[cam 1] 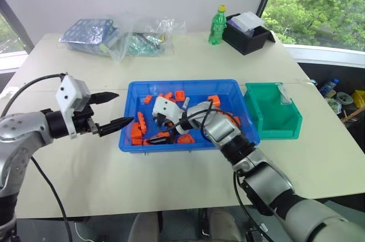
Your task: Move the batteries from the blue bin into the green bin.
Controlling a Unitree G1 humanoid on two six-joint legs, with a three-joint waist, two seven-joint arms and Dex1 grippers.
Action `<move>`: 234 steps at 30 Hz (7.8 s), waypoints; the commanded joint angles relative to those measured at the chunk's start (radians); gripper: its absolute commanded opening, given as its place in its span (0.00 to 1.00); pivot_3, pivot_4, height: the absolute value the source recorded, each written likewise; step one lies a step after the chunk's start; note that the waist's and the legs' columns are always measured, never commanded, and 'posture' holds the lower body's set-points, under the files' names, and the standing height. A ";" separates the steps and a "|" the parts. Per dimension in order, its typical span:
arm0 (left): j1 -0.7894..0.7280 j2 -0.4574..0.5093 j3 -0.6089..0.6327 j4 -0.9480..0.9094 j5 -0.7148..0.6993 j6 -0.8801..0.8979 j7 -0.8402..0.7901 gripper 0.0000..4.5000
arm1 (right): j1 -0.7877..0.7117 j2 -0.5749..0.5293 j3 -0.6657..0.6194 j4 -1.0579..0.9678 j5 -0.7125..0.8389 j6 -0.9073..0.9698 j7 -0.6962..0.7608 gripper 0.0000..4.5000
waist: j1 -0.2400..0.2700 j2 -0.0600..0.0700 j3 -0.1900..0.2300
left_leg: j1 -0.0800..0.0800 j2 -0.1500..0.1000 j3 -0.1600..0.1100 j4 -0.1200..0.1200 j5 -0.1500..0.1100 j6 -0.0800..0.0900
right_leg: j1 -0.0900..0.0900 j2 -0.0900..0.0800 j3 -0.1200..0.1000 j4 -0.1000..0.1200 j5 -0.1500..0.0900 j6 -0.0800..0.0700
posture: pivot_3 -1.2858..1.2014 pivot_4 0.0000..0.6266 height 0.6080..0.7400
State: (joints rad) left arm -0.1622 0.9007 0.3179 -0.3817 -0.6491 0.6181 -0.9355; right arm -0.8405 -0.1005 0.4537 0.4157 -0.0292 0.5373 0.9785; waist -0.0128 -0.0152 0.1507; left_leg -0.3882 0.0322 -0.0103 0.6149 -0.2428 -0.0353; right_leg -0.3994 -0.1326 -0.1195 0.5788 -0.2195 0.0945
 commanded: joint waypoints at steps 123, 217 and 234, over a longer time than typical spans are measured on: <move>-0.296 -0.158 -0.246 0.185 0.080 -0.096 -0.080 1.00 | 0.351 -0.459 -0.941 -0.819 0.336 0.984 -0.534 0.24 | 0.023 -0.008 -0.004 | -0.002 0.001 0.004 -0.001 0.000 0.000 | 0.000 0.000 0.002 -0.003 0.000 -0.001 | 0.52 0.24 0.87; -0.215 -0.085 -0.145 0.059 0.045 -0.042 -0.036 1.00 | 0.116 0.051 -0.576 -0.312 0.352 0.573 -0.853 0.91 | 0.019 -0.005 -0.002 | -0.004 0.001 0.005 0.000 -0.001 0.002 | -0.004 0.000 0.003 -0.002 0.003 -0.006 | 0.52 0.24 0.87; -0.225 -0.090 -0.156 0.061 0.040 -0.046 -0.022 1.00 | 0.057 0.129 -0.463 -0.052 0.276 0.368 -0.827 0.91 | 0.000 -0.005 -0.003 | -0.002 0.001 0.003 -0.001 -0.001 0.002 | -0.005 0.000 0.003 -0.001 0.001 -0.002 | 0.52 0.24 0.87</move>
State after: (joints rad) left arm -0.3680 0.8057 0.1408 -0.2999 -0.6003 0.5823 -0.9590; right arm -0.7810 0.0285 -0.0171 0.3415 0.2557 0.9195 0.1439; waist -0.0133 -0.0206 0.1479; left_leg -0.3905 0.0332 -0.0071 0.6143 -0.2433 -0.0334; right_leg -0.4039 -0.1321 -0.1169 0.5777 -0.2183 0.0921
